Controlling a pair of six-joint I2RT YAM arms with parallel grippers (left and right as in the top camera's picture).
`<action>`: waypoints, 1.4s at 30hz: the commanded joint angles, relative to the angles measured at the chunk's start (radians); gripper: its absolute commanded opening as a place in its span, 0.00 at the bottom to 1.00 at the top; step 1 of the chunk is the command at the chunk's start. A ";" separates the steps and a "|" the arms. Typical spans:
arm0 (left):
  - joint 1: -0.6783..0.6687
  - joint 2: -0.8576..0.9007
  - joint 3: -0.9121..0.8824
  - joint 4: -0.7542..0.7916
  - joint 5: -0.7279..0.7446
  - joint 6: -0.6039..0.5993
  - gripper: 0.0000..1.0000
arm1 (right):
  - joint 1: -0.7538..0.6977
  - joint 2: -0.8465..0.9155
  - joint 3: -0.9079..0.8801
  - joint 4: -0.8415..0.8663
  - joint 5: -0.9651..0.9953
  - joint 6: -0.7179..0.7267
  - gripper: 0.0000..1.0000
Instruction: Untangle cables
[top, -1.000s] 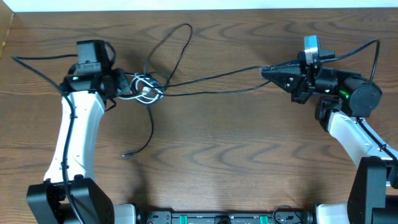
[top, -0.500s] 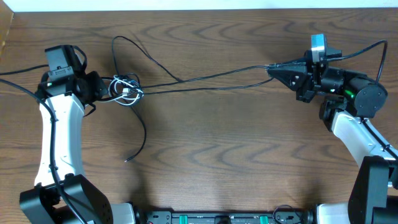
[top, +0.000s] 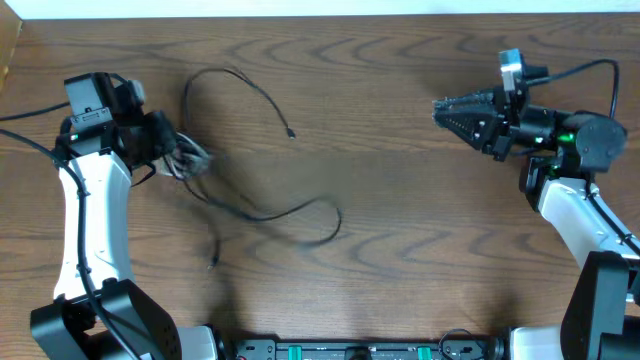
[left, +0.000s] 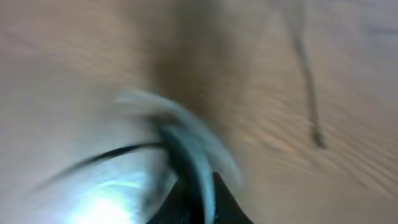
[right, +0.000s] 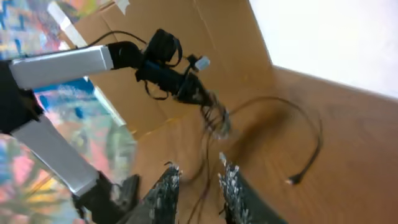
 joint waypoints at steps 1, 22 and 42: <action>-0.014 0.003 0.002 0.047 0.473 0.184 0.07 | -0.006 -0.010 0.011 -0.081 -0.039 -0.035 0.30; -0.297 0.002 0.002 0.132 0.876 0.443 0.07 | 0.175 -0.010 0.011 -0.679 0.203 -0.406 0.99; -0.423 0.002 0.002 -0.084 0.875 0.751 0.08 | 0.374 -0.010 0.011 -0.964 0.538 -0.744 0.99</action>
